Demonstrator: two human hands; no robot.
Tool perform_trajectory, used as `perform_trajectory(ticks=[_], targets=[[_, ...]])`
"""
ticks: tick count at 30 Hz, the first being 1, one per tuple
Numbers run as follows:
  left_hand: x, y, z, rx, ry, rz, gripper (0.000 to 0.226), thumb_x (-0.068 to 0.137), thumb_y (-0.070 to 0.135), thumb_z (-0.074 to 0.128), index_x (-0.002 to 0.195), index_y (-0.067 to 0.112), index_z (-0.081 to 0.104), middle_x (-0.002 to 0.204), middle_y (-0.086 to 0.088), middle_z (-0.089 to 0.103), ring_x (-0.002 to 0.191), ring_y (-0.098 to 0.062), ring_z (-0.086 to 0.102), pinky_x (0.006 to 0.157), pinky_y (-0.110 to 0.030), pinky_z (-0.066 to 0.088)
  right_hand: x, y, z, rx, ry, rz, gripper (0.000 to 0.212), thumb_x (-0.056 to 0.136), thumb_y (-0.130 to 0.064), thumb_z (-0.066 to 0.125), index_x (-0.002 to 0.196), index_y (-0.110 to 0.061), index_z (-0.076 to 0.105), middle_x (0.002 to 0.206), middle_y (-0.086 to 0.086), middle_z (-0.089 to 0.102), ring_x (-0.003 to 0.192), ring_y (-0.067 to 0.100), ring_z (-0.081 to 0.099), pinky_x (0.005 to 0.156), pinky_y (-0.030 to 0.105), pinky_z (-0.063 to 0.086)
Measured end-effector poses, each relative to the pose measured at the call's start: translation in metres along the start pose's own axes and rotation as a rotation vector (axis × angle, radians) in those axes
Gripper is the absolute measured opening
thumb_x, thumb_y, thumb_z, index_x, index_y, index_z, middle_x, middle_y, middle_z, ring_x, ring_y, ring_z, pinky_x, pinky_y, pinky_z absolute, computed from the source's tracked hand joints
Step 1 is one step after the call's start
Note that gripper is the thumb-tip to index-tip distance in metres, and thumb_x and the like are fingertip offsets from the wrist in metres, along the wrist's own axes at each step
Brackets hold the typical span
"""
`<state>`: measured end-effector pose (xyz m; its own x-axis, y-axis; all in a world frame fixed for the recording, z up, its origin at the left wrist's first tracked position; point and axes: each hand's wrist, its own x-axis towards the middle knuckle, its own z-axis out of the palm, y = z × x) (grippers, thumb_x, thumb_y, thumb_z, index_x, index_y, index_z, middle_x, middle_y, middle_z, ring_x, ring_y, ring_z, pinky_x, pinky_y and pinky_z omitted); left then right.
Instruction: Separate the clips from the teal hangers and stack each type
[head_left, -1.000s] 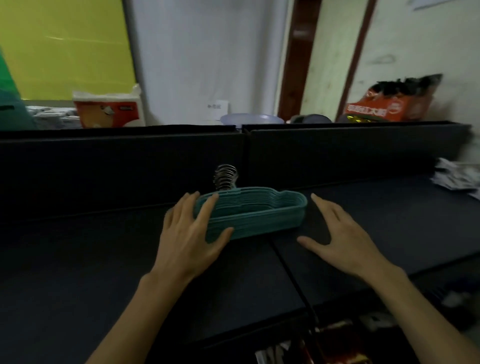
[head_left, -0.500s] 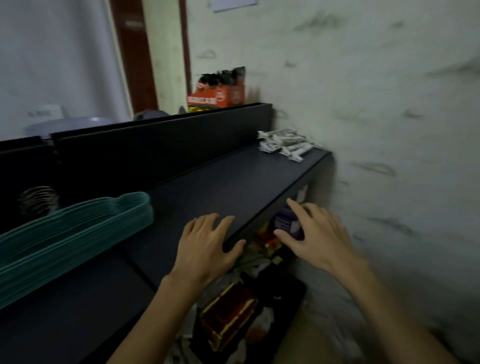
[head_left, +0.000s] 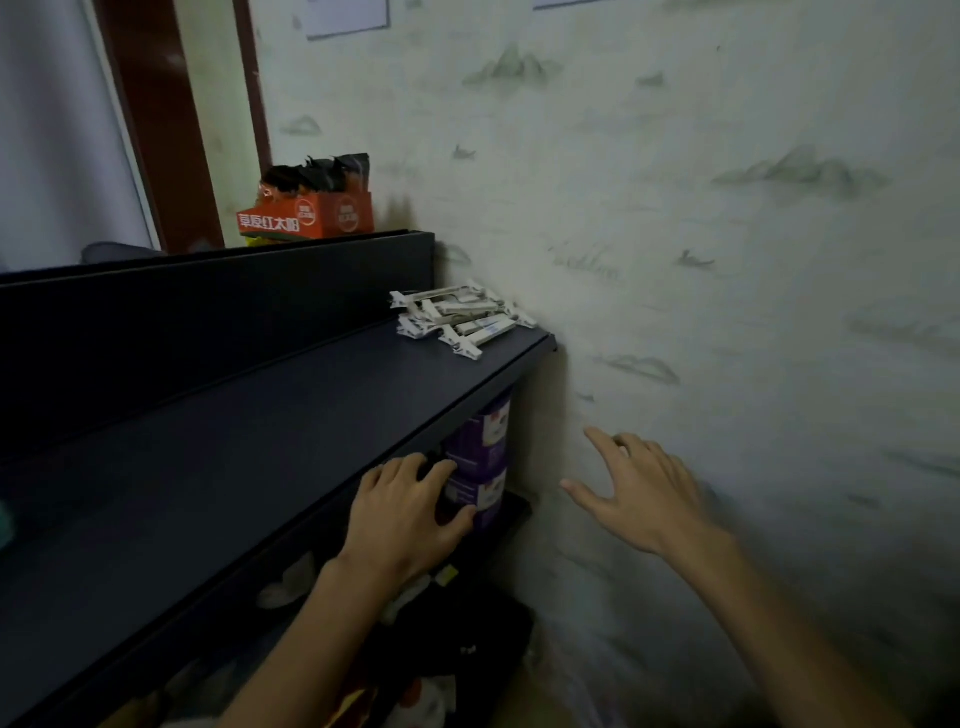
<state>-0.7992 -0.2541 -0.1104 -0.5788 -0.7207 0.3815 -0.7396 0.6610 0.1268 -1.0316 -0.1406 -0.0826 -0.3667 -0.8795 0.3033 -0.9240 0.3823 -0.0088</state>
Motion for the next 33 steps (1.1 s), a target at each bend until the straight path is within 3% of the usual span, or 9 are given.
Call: perform_trajectory(ticks=[4,8,12,16,23,29,33], targets=[[0.030,0.017,0.014,0.017,-0.086,-0.004,0.068,0.082,0.069,0.029,0.140,0.035,0.033,0.141,0.000,0.041,0.130,-0.020,0.038,0.106,-0.036,0.027,0.026,0.025,0.014,0.015,-0.045,-0.048,0.076,0.082,-0.073,0.032,0.145,-0.032,0.020,0.134,0.003,0.045,0.119,0.024,0.044,0.093,0.035,0.036],[0.062,0.020,0.023,0.019,-0.076,-0.035,0.077,0.074,0.072,0.016,0.139,0.034,0.035,0.139,0.001,0.043,0.129,-0.019,0.040,0.105,-0.035,0.028,0.059,0.037,0.022,0.056,0.007,-0.091,0.070,0.085,-0.069,0.035,0.143,-0.032,0.024,0.132,0.002,0.046,0.117,0.024,0.046,0.090,0.034,0.037],[0.104,0.022,0.045,0.014,-0.139,-0.019,0.063,0.086,0.065,0.035,0.140,0.034,0.033,0.139,0.003,0.042,0.128,-0.018,0.038,0.106,-0.035,0.028,0.085,0.049,0.048,0.100,-0.010,-0.078,0.069,0.086,-0.068,0.034,0.143,-0.031,0.026,0.133,0.000,0.046,0.117,0.021,0.047,0.090,0.032,0.038],[0.169,0.025,0.067,-0.010,-0.159,0.045,0.060,0.086,0.063,0.039,0.138,0.033,0.035,0.135,0.002,0.045,0.124,-0.019,0.042,0.103,-0.035,0.031,0.123,0.072,0.063,0.074,-0.028,-0.027,0.066,0.087,-0.067,0.035,0.142,-0.032,0.028,0.132,-0.002,0.047,0.118,0.021,0.047,0.092,0.032,0.040],[0.277,-0.007,0.082,-0.071,-0.033,0.032,0.053,0.087,0.059,0.042,0.133,0.031,0.043,0.129,0.002,0.050,0.118,-0.020,0.046,0.095,-0.035,0.036,0.237,0.086,0.065,0.175,0.065,-0.040,0.056,0.090,-0.053,0.046,0.138,-0.025,0.040,0.128,0.003,0.055,0.116,0.024,0.051,0.093,0.036,0.044],[0.340,-0.062,0.079,-0.045,0.090,-0.044,0.051,0.087,0.055,0.048,0.129,0.026,0.051,0.125,-0.002,0.056,0.114,-0.022,0.052,0.092,-0.039,0.042,0.311,0.055,0.091,0.248,0.030,-0.198,0.054,0.092,-0.051,0.046,0.140,-0.031,0.035,0.134,-0.004,0.048,0.118,0.018,0.047,0.089,0.029,0.040],[0.377,-0.075,0.084,-0.055,0.187,-0.086,0.044,0.085,0.049,0.054,0.120,0.022,0.059,0.116,-0.002,0.061,0.107,-0.024,0.056,0.085,-0.039,0.044,0.364,0.051,0.105,0.287,0.020,-0.298,0.054,0.091,-0.050,0.047,0.141,-0.031,0.036,0.135,-0.005,0.048,0.119,0.016,0.047,0.092,0.031,0.043]])
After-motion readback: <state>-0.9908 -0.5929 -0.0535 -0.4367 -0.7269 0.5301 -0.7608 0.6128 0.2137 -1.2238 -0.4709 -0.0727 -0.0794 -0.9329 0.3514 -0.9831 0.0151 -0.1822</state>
